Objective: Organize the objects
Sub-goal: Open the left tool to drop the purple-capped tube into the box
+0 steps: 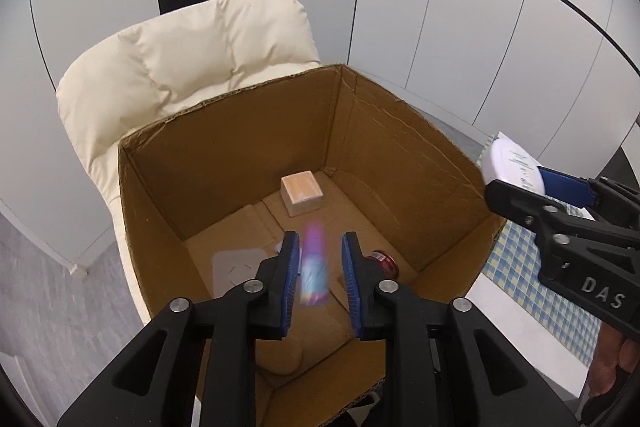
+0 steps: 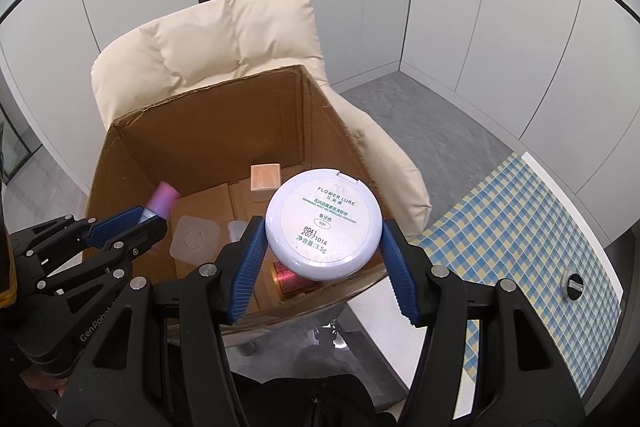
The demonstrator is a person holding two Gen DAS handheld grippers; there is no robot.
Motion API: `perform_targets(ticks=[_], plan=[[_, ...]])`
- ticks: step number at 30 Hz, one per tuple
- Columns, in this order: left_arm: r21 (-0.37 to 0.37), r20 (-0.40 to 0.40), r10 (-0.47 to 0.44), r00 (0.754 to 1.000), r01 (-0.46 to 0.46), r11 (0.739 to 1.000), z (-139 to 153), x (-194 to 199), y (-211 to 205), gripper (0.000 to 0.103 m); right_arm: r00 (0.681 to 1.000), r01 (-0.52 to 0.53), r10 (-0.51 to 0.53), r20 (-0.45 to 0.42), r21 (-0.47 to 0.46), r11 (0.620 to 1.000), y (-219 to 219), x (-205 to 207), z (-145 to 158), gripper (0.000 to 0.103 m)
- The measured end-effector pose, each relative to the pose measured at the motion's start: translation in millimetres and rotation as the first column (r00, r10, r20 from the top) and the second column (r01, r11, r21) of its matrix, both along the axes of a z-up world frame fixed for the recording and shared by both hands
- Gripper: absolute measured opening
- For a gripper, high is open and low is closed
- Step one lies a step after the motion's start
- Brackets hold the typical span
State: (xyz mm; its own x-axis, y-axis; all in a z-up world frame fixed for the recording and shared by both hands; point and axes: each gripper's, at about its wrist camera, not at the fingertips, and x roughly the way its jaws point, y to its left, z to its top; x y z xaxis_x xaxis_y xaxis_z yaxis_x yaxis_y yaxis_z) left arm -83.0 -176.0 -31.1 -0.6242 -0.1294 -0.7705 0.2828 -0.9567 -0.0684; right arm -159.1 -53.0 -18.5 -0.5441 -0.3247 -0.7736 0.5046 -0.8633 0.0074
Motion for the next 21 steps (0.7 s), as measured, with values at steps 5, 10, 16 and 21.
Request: perform_targets(ticks=[5,10,16,21], plan=[[-0.018,-0.044,0.014,0.999,-0.015,1.000,9,9,-4,0.059,1.000,-0.009,0.009,0.001,0.003,1.000,-7,1,0,0.060],[-0.023,-0.059,0.063,0.996,-0.064,0.998,15,13,-14,0.080,1.000,-0.013,0.013,0.015,-0.002,1.000,-10,1,-2,0.060],[-0.082,-0.075,0.123,0.990,-0.129,0.988,18,17,-17,0.102,1.000,-0.009,0.009,0.018,-0.001,1.000,-11,-1,-3,0.060],[-0.098,-0.066,0.132,0.989,-0.138,0.986,17,18,-20,0.103,1.000,-0.017,0.017,0.017,0.003,1.000,-14,0,-2,0.060]])
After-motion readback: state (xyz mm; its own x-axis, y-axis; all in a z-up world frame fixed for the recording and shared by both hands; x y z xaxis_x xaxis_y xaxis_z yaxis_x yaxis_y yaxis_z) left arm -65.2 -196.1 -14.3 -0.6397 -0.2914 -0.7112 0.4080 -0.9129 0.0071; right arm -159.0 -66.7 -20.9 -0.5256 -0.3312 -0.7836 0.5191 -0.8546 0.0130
